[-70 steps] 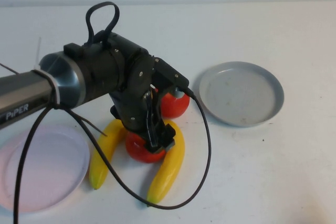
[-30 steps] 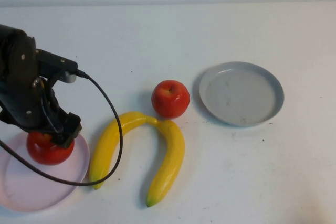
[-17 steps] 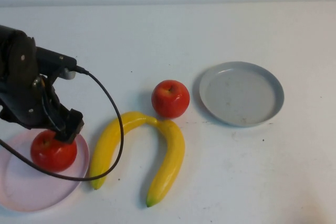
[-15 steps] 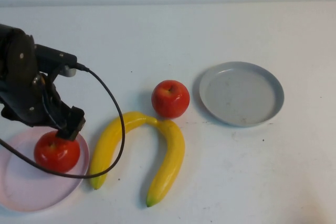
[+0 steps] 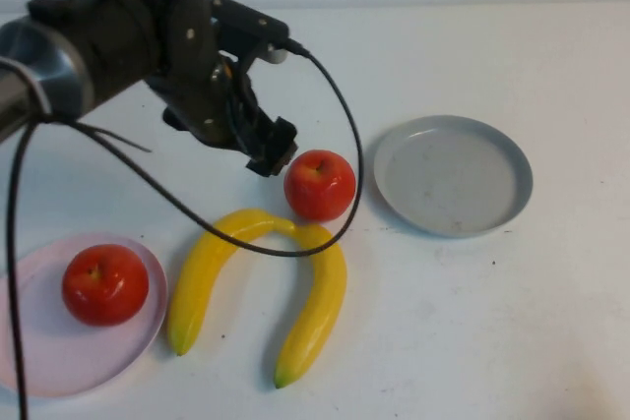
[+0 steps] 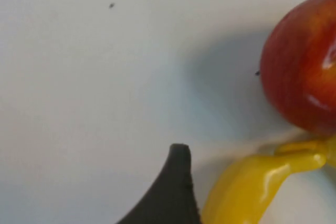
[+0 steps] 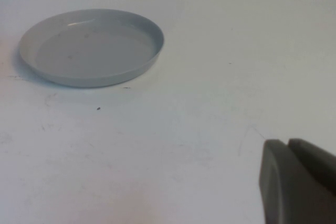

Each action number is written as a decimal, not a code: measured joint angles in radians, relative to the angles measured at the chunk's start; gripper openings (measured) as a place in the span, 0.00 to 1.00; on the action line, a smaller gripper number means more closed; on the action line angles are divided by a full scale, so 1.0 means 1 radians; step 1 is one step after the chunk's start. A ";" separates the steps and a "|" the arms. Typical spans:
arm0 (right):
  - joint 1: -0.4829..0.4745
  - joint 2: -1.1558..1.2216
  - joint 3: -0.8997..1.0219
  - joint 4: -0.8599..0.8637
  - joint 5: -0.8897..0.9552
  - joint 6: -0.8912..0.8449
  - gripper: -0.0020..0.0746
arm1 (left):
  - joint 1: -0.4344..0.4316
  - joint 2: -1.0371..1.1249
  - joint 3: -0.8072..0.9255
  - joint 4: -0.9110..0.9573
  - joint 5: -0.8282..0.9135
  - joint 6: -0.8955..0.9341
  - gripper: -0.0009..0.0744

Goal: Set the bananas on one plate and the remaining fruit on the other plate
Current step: Put one type of fruit in the left plate

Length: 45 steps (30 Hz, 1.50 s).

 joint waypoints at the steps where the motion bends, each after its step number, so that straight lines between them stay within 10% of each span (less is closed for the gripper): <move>1: 0.000 0.000 0.000 0.000 0.000 0.000 0.01 | -0.013 0.026 -0.037 -0.003 0.008 0.012 0.90; 45: 0.000 0.000 0.000 0.000 0.000 0.000 0.01 | -0.105 0.228 -0.320 -0.030 0.215 0.116 0.78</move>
